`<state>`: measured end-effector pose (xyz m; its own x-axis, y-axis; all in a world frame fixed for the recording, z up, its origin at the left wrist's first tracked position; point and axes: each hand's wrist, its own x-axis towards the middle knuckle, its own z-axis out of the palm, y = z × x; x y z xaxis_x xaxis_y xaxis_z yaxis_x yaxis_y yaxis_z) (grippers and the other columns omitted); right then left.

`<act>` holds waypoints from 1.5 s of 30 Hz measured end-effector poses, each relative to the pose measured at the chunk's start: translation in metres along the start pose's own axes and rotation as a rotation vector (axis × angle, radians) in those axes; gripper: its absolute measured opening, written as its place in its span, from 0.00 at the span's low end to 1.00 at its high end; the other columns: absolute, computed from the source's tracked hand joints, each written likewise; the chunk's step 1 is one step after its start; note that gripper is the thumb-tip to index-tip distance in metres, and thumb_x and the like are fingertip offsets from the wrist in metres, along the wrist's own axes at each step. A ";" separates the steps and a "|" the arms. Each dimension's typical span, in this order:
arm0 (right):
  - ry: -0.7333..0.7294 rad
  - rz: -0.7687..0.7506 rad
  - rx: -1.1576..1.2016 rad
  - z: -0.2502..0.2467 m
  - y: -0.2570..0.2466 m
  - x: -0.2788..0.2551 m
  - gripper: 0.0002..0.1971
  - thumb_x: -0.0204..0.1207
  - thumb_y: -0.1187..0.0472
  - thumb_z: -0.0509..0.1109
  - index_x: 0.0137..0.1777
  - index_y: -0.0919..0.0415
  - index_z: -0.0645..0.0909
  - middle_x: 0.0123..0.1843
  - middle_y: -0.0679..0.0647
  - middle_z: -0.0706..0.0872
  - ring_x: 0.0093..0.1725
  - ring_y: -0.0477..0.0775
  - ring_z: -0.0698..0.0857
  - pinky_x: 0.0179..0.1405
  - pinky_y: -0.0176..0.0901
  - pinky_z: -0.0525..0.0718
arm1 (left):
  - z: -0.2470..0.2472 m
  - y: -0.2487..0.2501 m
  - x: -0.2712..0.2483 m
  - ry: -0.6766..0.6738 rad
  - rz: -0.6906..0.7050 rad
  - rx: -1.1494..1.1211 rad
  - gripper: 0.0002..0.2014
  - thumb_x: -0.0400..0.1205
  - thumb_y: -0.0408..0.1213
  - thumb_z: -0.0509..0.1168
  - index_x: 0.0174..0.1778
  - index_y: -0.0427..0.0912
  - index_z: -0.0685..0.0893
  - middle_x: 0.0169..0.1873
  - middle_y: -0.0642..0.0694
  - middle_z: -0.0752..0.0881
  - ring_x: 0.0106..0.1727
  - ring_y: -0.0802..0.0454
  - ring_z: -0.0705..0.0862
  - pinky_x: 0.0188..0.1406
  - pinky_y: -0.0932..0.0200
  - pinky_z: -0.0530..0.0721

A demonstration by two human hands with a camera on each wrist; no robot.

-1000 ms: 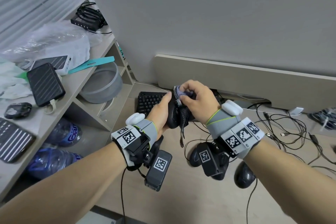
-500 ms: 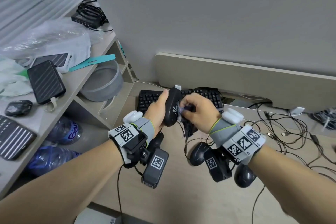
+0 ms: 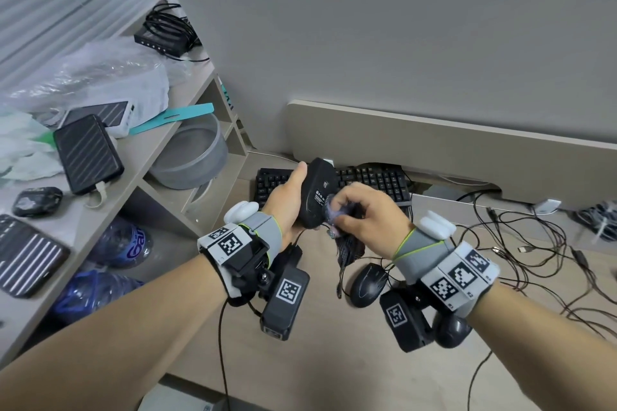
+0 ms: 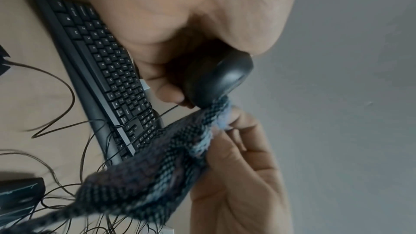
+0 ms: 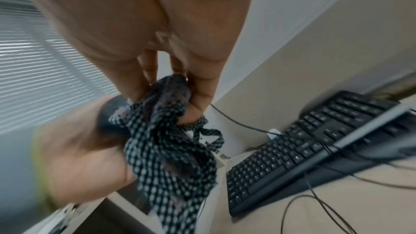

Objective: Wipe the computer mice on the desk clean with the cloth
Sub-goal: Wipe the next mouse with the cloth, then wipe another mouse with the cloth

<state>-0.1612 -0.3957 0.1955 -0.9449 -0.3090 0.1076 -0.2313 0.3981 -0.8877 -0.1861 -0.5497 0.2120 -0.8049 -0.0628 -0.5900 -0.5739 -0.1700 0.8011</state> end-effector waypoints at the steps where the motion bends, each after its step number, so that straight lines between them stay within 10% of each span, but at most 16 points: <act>1: 0.038 0.073 0.077 -0.001 0.005 0.003 0.09 0.65 0.67 0.72 0.35 0.52 0.79 0.36 0.56 0.82 0.36 0.53 0.82 0.42 0.52 0.82 | 0.000 -0.002 0.001 0.003 0.009 -0.003 0.18 0.85 0.53 0.61 0.42 0.42 0.84 0.31 0.44 0.89 0.30 0.50 0.88 0.28 0.59 0.87; 7: 0.278 0.291 0.381 -0.007 0.007 0.027 0.10 0.71 0.68 0.71 0.34 0.53 0.78 0.35 0.55 0.81 0.36 0.54 0.78 0.39 0.51 0.77 | 0.011 -0.001 -0.005 0.062 0.043 0.004 0.16 0.88 0.49 0.58 0.41 0.44 0.82 0.30 0.47 0.88 0.26 0.53 0.88 0.20 0.63 0.83; 12: 0.179 0.228 0.211 0.004 -0.003 0.021 0.11 0.73 0.70 0.70 0.36 0.55 0.74 0.32 0.48 0.79 0.30 0.42 0.77 0.36 0.36 0.75 | 0.016 0.004 0.006 0.140 0.064 0.005 0.18 0.87 0.53 0.55 0.41 0.46 0.81 0.41 0.42 0.88 0.43 0.43 0.89 0.51 0.47 0.88; 15: 0.135 0.225 0.227 0.008 -0.009 0.014 0.08 0.73 0.73 0.69 0.38 0.61 0.75 0.28 0.46 0.78 0.24 0.36 0.74 0.28 0.27 0.72 | 0.016 0.002 0.018 0.168 0.086 0.060 0.31 0.75 0.66 0.56 0.57 0.42 0.84 0.55 0.40 0.89 0.59 0.39 0.87 0.66 0.39 0.82; 18: 0.135 0.159 0.076 0.011 -0.013 0.007 0.07 0.69 0.68 0.72 0.39 0.60 0.76 0.32 0.47 0.80 0.31 0.42 0.78 0.35 0.37 0.77 | 0.013 -0.007 0.035 0.152 0.055 0.155 0.43 0.67 0.70 0.50 0.66 0.39 0.81 0.62 0.37 0.86 0.64 0.35 0.84 0.69 0.34 0.79; 25: 0.184 0.030 -0.346 0.017 -0.021 0.008 0.14 0.67 0.56 0.74 0.42 0.52 0.69 0.44 0.48 0.71 0.37 0.56 0.77 0.36 0.51 0.79 | 0.016 0.000 0.026 0.026 0.046 0.261 0.28 0.72 0.68 0.49 0.41 0.46 0.80 0.52 0.35 0.88 0.58 0.36 0.87 0.66 0.36 0.81; 30: 0.114 0.031 -0.317 0.016 -0.010 0.003 0.16 0.66 0.57 0.76 0.42 0.56 0.70 0.44 0.50 0.71 0.37 0.53 0.74 0.37 0.53 0.79 | 0.001 -0.024 0.072 0.032 0.010 0.267 0.51 0.56 0.77 0.53 0.61 0.39 0.84 0.55 0.38 0.89 0.58 0.37 0.88 0.66 0.37 0.81; 34: 0.096 0.051 -0.288 0.016 0.006 0.000 0.17 0.63 0.60 0.78 0.40 0.55 0.70 0.42 0.51 0.71 0.36 0.51 0.72 0.36 0.47 0.76 | 0.003 -0.022 0.060 -0.023 0.007 0.268 0.37 0.75 0.71 0.55 0.53 0.37 0.81 0.50 0.40 0.88 0.52 0.43 0.88 0.59 0.37 0.85; 37: 0.096 0.081 -0.302 0.019 0.020 -0.004 0.16 0.63 0.63 0.76 0.39 0.52 0.69 0.42 0.50 0.70 0.35 0.51 0.72 0.35 0.47 0.75 | 0.004 -0.028 0.058 -0.030 -0.026 0.280 0.35 0.69 0.71 0.56 0.47 0.39 0.86 0.47 0.38 0.91 0.51 0.38 0.90 0.58 0.36 0.86; 45: 0.194 0.184 -0.311 -0.009 0.068 -0.009 0.09 0.66 0.67 0.75 0.42 0.62 0.78 0.41 0.53 0.73 0.38 0.50 0.72 0.36 0.37 0.64 | 0.007 -0.071 0.041 -0.080 0.140 0.730 0.27 0.88 0.56 0.52 0.58 0.35 0.84 0.56 0.38 0.86 0.59 0.41 0.83 0.57 0.52 0.76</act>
<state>-0.1708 -0.3579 0.1385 -0.9963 -0.0521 0.0687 -0.0857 0.6832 -0.7252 -0.1796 -0.5336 0.1318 -0.8705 0.0412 -0.4905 -0.3963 0.5323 0.7481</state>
